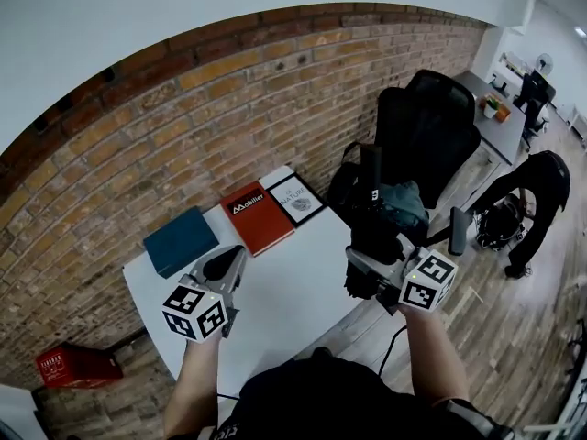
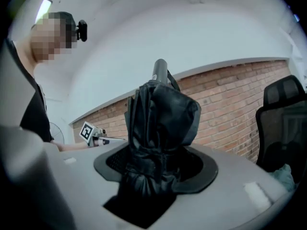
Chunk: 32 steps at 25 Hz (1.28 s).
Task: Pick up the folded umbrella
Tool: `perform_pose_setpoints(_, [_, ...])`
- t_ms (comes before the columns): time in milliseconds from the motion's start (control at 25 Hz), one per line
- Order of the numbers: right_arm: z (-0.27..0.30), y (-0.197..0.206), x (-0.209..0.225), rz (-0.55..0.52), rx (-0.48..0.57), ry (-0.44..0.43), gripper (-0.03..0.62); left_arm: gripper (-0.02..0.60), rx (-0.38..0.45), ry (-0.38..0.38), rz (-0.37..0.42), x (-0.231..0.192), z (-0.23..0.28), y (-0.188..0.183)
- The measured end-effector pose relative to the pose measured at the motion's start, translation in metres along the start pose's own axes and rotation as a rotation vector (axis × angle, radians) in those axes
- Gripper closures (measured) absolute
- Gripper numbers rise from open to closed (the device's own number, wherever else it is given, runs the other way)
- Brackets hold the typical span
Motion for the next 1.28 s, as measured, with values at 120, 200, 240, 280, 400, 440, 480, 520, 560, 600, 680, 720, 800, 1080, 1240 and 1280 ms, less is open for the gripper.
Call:
perform_pose_setpoints(120, [-0.021,-0.027,-0.001,-0.043,0.077,0.02,0.338,0.575,0.02,-0.006,0.017,0.005,-0.002,-0.012])
perform_pose_setpoints(200, [-0.034,-0.043,0.0,-0.075,0.114,0.036,0.338,0.575,0.031,-0.013,0.025,0.007,-0.006,-0.018])
perform_pose_setpoints(240, [-0.041,-0.05,0.0,-0.091,0.134,0.045,0.338,0.575,0.036,-0.018,0.029,0.008,-0.008,-0.021])
perform_pose_setpoints(280, [-0.048,-0.056,0.0,-0.108,0.154,0.056,0.338,0.575,0.04,-0.024,0.032,0.008,-0.01,-0.023])
perform_pose_setpoints(400, [-0.064,-0.067,-0.001,-0.157,0.209,0.095,0.338,0.575,0.052,-0.045,0.039,0.008,-0.017,-0.027])
perform_pose_setpoints(440, [-0.067,-0.067,-0.001,-0.161,0.222,0.101,0.338,0.575,0.055,-0.052,0.039,0.007,-0.018,-0.027])
perform_pose_setpoints(480, [-0.069,-0.065,-0.001,-0.154,0.231,0.101,0.338,0.575,0.058,-0.059,0.037,0.007,-0.019,-0.027])
perform_pose_setpoints(520, [-0.071,-0.061,-0.001,-0.138,0.235,0.095,0.338,0.575,0.06,-0.064,0.035,0.007,-0.02,-0.027])
perform_pose_setpoints(560, [-0.072,-0.055,-0.001,-0.117,0.236,0.089,0.338,0.575,0.061,-0.068,0.032,0.007,-0.021,-0.025])
perform_pose_setpoints(600, [-0.073,-0.05,-0.001,-0.098,0.233,0.087,0.338,0.575,0.061,-0.071,0.029,0.008,-0.021,-0.024])
perform_pose_setpoints(680, [-0.076,-0.041,0.001,-0.07,0.221,0.095,0.338,0.575,0.057,-0.072,0.027,0.01,-0.02,-0.021])
perform_pose_setpoints(720, [-0.078,-0.038,0.002,-0.063,0.217,0.099,0.338,0.575,0.054,-0.072,0.027,0.012,-0.02,-0.02])
perform_pose_setpoints(800, [-0.081,-0.035,0.002,-0.063,0.215,0.101,0.338,0.575,0.046,-0.071,0.026,0.013,-0.02,-0.017])
perform_pose_setpoints(1080, [-0.081,-0.035,0.002,-0.085,0.19,0.105,0.341,0.575,0.034,-0.068,0.028,0.021,-0.016,-0.015])
perform_pose_setpoints(1240, [-0.08,-0.031,0.0,-0.081,0.187,0.098,0.341,0.575,0.033,-0.064,0.035,0.024,-0.017,-0.014])
perform_pose_setpoints(1280, [-0.08,-0.03,-0.001,-0.081,0.185,0.094,0.341,0.575,0.033,-0.065,0.035,0.024,-0.017,-0.015])
Point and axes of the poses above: the fingertips, and each gripper's own axes: z forward along the fingers, x to its right, y out of its underside, the point moved 8 cm from there along -z, backward along the fingers, and after that the axes turned 3 degrees about x, right-handed, at the moved point
